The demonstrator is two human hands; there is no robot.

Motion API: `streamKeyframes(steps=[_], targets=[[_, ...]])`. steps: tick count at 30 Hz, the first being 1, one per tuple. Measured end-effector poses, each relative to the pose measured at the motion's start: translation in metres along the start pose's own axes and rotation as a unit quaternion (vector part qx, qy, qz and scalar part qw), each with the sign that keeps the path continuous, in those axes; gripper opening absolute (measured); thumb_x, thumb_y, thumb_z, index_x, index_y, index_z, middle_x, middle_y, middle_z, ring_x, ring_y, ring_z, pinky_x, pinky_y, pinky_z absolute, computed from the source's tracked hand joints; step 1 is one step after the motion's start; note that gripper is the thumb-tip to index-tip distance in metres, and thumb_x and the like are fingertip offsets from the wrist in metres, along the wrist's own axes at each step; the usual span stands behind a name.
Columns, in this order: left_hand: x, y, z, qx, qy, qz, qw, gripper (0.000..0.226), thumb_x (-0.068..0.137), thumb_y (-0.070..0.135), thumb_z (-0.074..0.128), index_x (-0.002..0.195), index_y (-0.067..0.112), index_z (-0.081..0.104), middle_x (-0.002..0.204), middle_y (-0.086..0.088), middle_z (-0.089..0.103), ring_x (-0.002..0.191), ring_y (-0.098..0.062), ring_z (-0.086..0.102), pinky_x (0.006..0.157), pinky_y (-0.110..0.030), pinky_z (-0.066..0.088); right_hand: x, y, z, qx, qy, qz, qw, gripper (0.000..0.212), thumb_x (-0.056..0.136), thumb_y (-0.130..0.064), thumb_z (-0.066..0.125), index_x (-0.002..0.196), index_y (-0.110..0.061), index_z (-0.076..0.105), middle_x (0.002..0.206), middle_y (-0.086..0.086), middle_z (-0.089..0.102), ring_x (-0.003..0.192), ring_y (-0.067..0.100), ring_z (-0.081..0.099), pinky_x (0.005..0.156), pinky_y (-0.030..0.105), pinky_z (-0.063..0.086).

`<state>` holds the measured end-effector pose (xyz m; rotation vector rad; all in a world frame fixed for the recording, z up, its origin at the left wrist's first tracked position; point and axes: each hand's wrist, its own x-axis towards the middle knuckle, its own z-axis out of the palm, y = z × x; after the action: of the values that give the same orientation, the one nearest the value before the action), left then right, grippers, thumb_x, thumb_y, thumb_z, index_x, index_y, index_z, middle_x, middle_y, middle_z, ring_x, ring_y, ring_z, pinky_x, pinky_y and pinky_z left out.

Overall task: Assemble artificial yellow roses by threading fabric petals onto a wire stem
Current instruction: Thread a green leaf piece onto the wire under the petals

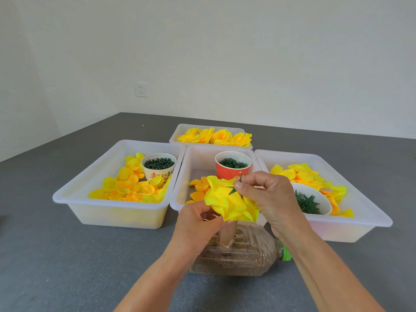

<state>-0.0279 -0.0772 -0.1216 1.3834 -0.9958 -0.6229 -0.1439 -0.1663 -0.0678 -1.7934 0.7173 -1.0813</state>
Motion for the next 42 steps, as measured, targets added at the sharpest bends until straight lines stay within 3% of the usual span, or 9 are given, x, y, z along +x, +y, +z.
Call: streamKeyframes(steps=[6, 8, 11, 14, 18, 23, 28, 35, 42], targets=[[0.001, 0.002, 0.006, -0.021, 0.014, -0.006, 1.0, 0.009, 0.074, 0.016, 0.077, 0.075, 0.023, 0.075, 0.077, -0.001, 0.073, 0.069, -0.003, 0.059, 0.065, -0.015, 0.047, 0.003, -0.006, -0.001, -0.005, -0.001, -0.016, 1.0, 0.028, 0.074, -0.009, 0.075, 0.059, -0.032, 0.07, 0.062, -0.015, 0.068, 0.061, -0.004, 0.059, 0.059, 0.011, 0.047], [0.002, 0.003, 0.006, -0.025, 0.013, -0.011, 1.0, 0.006, 0.073, 0.015, 0.078, 0.07, 0.017, 0.073, 0.068, -0.004, 0.069, 0.065, -0.006, 0.054, 0.062, -0.018, 0.043, 0.005, -0.01, -0.002, -0.008, 0.004, -0.019, 1.0, 0.025, 0.074, -0.01, 0.076, 0.06, -0.031, 0.07, 0.063, -0.012, 0.069, 0.062, 0.0, 0.059, 0.061, 0.017, 0.048], [0.002, 0.001, 0.007, -0.035, 0.024, -0.009, 0.999, 0.026, 0.071, 0.009, 0.078, 0.052, 0.019, 0.065, 0.05, 0.012, 0.05, 0.053, -0.002, 0.042, 0.052, -0.011, 0.034, 0.006, -0.016, -0.003, 0.0, 0.013, -0.013, 1.0, 0.018, 0.074, -0.012, 0.076, 0.065, -0.026, 0.072, 0.066, -0.005, 0.07, 0.065, 0.007, 0.06, 0.065, 0.025, 0.05], [0.002, 0.005, 0.01, -0.04, 0.026, -0.002, 0.999, 0.013, 0.075, 0.008, 0.075, 0.063, 0.011, 0.069, 0.054, 0.008, 0.055, 0.056, -0.004, 0.044, 0.057, -0.016, 0.037, 0.007, -0.019, -0.003, 0.015, 0.019, -0.004, 1.0, 0.011, 0.074, -0.011, 0.076, 0.07, -0.021, 0.073, 0.067, -0.003, 0.07, 0.063, 0.005, 0.06, 0.064, 0.025, 0.05], [0.005, 0.007, 0.011, -0.028, 0.023, 0.006, 0.999, 0.04, 0.078, 0.007, 0.072, 0.044, 0.026, 0.062, 0.051, 0.014, 0.056, 0.053, 0.002, 0.045, 0.053, -0.007, 0.035, 0.012, -0.024, -0.005, 0.011, 0.02, -0.018, 1.0, 0.008, 0.074, -0.01, 0.076, 0.071, -0.017, 0.072, 0.061, -0.01, 0.067, 0.057, -0.003, 0.057, 0.056, 0.011, 0.045], [0.006, 0.01, 0.008, 0.008, 0.004, 0.01, 1.0, 0.023, 0.078, 0.01, 0.073, 0.06, 0.024, 0.069, 0.066, 0.005, 0.066, 0.069, -0.009, 0.056, 0.07, -0.025, 0.045, 0.016, -0.033, -0.009, 0.043, 0.025, -0.031, 0.998, 0.019, 0.076, -0.006, 0.074, 0.064, -0.021, 0.069, 0.053, -0.015, 0.063, 0.053, -0.005, 0.054, 0.054, 0.009, 0.042], [0.005, 0.01, 0.006, 0.047, 0.0, 0.014, 0.999, 0.023, 0.079, 0.014, 0.072, 0.06, 0.027, 0.069, 0.067, 0.007, 0.066, 0.067, -0.003, 0.054, 0.069, -0.021, 0.043, 0.019, -0.043, -0.011, 0.117, 0.033, -0.005, 0.993, 0.006, 0.077, -0.004, 0.07, 0.072, -0.008, 0.07, 0.061, -0.002, 0.066, 0.053, 0.001, 0.056, 0.053, 0.013, 0.045], [0.006, 0.012, 0.005, 0.033, 0.005, 0.011, 0.999, 0.022, 0.077, 0.015, 0.074, 0.058, 0.026, 0.071, 0.063, 0.009, 0.066, 0.063, -0.002, 0.054, 0.062, -0.011, 0.042, 0.039, -0.039, -0.021, 0.371, 0.086, 0.184, 0.906, 0.009, 0.079, -0.009, 0.065, 0.072, -0.014, 0.065, 0.062, 0.0, 0.065, 0.058, 0.011, 0.058, 0.049, 0.02, 0.047], [0.017, 0.019, -0.002, 0.03, -0.029, 0.016, 0.999, 0.019, 0.079, 0.018, 0.072, 0.059, 0.021, 0.071, 0.054, 0.011, 0.059, 0.055, 0.0, 0.049, 0.056, -0.009, 0.039, 0.052, -0.008, -0.021, 0.494, 0.065, 0.309, 0.81, 0.019, 0.091, -0.02, 0.057, 0.074, -0.012, 0.06, 0.059, 0.0, 0.068, 0.071, 0.016, 0.058, 0.067, 0.029, 0.043]])
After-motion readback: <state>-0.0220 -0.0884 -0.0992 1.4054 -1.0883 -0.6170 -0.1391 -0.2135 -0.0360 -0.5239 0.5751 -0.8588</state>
